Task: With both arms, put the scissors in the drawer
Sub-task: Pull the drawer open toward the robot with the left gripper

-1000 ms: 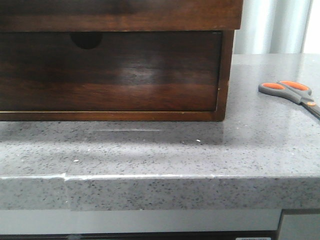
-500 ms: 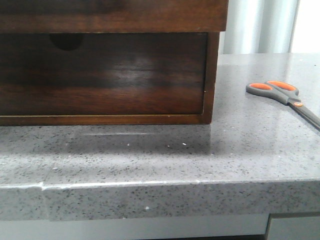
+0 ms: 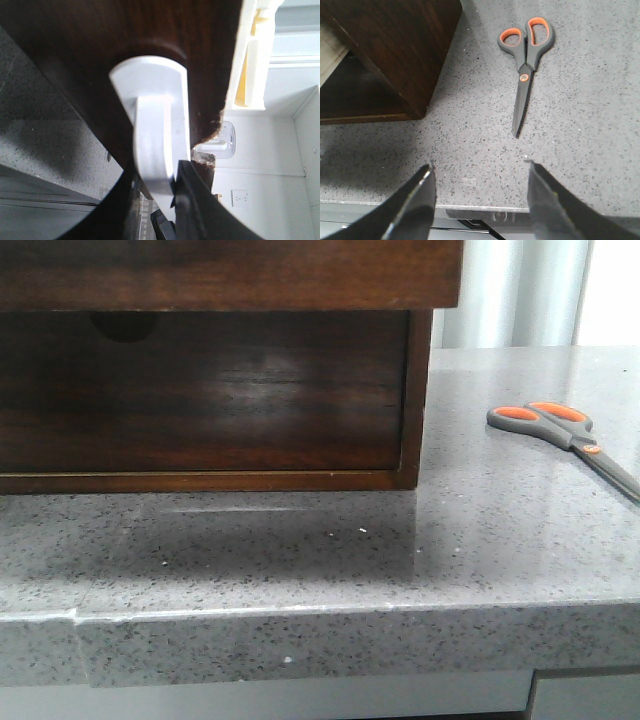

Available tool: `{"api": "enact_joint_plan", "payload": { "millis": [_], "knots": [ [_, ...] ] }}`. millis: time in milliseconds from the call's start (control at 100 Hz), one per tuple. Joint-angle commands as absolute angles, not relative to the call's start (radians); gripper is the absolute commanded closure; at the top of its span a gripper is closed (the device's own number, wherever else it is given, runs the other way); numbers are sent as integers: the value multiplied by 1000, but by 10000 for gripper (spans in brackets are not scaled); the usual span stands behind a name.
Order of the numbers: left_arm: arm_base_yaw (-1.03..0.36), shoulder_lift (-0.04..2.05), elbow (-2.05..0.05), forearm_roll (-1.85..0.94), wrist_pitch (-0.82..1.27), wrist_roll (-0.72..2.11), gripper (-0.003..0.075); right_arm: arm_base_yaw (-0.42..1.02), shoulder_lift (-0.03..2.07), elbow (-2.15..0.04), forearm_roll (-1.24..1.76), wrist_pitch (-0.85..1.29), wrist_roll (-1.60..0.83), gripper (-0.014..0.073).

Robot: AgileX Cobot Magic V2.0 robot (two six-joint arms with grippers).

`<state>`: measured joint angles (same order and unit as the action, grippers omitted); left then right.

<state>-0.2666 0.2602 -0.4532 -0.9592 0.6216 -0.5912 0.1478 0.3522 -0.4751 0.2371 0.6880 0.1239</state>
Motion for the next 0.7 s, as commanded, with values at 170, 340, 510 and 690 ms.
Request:
{"api": "enact_joint_plan", "payload": {
  "millis": [170,340,510,690],
  "knots": [
    [-283,202,-553,-1071,653,-563,740,151,369,-512,225,612,115,231],
    [-283,189,-553,-1059,653,-583,740,151,369,-512,210,612,115,231],
    [-283,186,-553,-1051,655,-583,739,151,369,-512,208,612,115,231],
    [-283,186,-553,-1041,629,-583,665,162,369,-512,206,612,115,231]
  ]
}}
